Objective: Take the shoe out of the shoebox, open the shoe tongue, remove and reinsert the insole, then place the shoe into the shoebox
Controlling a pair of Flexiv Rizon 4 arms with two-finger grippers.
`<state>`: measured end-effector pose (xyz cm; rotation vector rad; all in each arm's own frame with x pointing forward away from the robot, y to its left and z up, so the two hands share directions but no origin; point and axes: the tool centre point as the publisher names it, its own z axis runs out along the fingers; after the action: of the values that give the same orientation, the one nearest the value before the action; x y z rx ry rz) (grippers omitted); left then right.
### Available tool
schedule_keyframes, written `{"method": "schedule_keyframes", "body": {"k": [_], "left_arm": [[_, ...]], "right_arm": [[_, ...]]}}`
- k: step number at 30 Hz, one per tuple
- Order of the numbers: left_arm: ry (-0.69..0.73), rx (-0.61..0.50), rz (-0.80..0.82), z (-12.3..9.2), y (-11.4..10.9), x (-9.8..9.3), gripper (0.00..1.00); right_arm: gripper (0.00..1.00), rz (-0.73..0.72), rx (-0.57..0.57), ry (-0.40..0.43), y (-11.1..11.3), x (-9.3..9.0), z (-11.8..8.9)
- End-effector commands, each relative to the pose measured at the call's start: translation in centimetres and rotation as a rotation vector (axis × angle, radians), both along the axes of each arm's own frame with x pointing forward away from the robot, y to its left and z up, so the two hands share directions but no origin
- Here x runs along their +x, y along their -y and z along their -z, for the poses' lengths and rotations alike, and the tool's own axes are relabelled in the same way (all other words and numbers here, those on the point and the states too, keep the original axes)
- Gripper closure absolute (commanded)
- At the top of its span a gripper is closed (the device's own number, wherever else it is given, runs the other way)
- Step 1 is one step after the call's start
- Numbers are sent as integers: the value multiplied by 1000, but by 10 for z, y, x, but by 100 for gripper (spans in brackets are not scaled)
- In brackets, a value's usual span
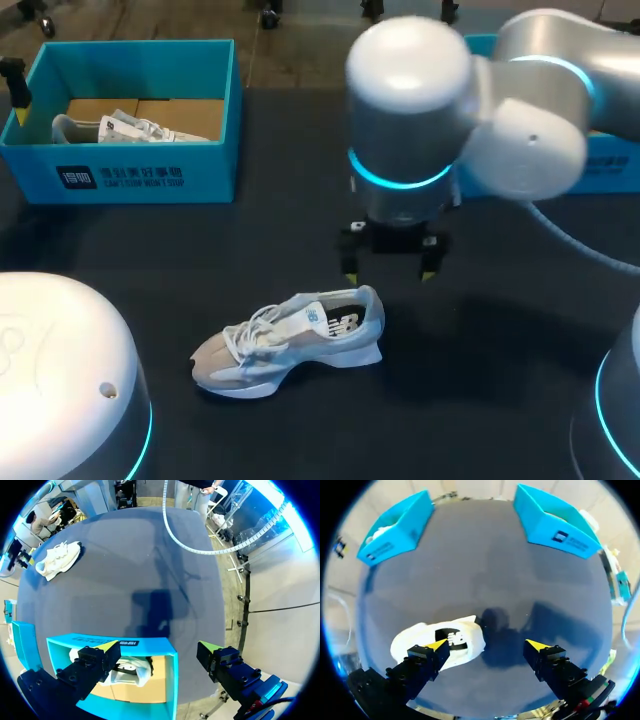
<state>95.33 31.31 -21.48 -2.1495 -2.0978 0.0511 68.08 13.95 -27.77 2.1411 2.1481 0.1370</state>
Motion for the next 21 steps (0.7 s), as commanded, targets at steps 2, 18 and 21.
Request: {"method": "schedule_keyframes", "body": {"k": [2,18,21], "left_arm": [[1,1,1,0,0,0,0],[1,1,1,0,0,0,0],[1,1,1,0,0,0,0]], "right_arm": [[0,-469,579,-44,25,-3,-7],[0,-980,978,178,76,-6,14],[0,-1102,1038,203,85,-12,8]]}}
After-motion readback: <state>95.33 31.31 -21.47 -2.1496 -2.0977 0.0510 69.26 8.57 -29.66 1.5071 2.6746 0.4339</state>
